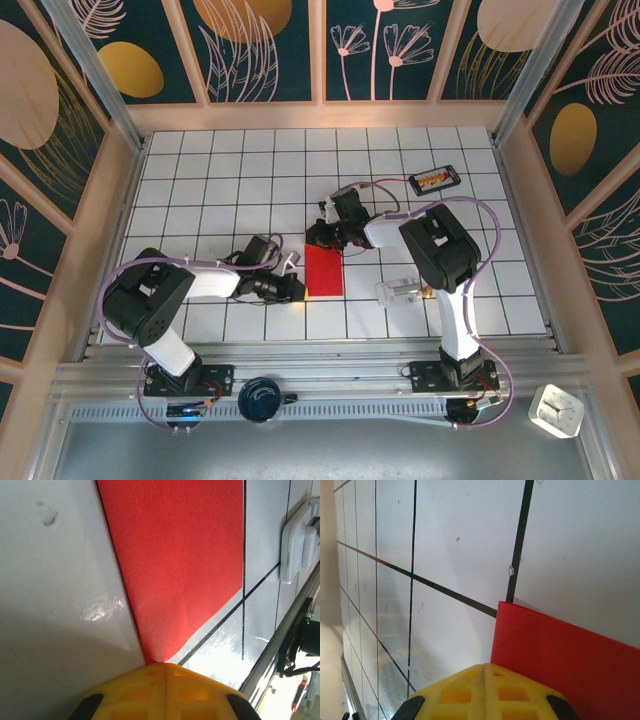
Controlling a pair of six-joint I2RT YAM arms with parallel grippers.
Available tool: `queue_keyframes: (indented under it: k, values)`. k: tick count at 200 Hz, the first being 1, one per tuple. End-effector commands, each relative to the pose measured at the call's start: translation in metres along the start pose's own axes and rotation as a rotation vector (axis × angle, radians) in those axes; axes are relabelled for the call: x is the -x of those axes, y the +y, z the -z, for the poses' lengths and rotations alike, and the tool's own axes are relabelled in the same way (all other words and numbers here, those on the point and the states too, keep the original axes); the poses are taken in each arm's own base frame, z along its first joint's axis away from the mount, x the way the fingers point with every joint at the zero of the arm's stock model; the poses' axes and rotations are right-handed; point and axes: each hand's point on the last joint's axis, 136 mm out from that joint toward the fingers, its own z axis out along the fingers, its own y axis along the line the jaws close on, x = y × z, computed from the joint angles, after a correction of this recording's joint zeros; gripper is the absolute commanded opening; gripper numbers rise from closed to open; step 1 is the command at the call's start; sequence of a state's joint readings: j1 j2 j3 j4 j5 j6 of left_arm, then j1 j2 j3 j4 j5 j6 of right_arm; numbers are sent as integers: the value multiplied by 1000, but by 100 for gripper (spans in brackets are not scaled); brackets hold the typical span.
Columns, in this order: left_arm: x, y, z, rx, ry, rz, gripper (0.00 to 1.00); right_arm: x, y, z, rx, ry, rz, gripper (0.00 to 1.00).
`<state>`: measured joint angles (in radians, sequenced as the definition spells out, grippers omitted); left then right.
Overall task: Fold a paper plane with a square sheet of paper (pick it up from the middle)
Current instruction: First fold in half a square sheet of paper at the center of the table, then fold the triangle a second time at the center of the table.
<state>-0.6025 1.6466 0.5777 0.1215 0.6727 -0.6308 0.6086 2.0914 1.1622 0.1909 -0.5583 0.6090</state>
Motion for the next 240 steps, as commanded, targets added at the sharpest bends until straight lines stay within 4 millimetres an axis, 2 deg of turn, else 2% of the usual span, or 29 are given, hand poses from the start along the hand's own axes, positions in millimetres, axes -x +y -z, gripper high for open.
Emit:
queue_keyframes:
  k: [1,23,33,53,74,97,104,108,112,138,160,168,198,215,219,240]
  values:
    - [-40,19,2,73,131,68,0,-31,-62,-12,-174,68,-91,4]
    - [-17,-5,10,24,52,4,2,-28,-51,-11,-138,70,-67,4]
    - [-2,-19,18,-13,-5,-24,9,-23,-39,-9,-101,66,-41,6]
    - [29,-40,40,-77,-153,-46,19,-7,-4,4,1,35,23,10]
    - [57,-42,61,-88,-302,-23,32,8,34,28,111,-5,75,16]
    - [79,-39,71,-49,-401,6,38,11,49,63,172,-59,80,23]
    - [83,-39,70,-47,-406,15,39,4,48,71,164,-65,75,25]
    - [85,-38,69,-48,-407,22,39,9,37,82,141,-95,55,27]
    - [87,-38,68,-52,-407,31,39,7,29,88,115,-107,44,28]
    - [84,-44,43,-69,-344,34,33,-18,-23,119,-183,-149,22,35]
    - [78,-40,22,-44,-276,30,26,-45,-39,132,-305,-143,28,41]
    - [79,-37,19,-35,-272,29,24,-56,-36,131,-320,-136,40,45]
    - [94,-32,13,28,-275,-8,15,-76,-32,131,-314,-129,24,55]
    - [100,-29,11,46,-272,-12,11,-87,-26,124,-301,-103,27,56]
    - [98,-20,5,66,-256,4,9,-89,-25,123,-300,-97,27,56]
    - [99,-7,1,94,-253,20,5,-98,-24,116,-295,-81,12,56]
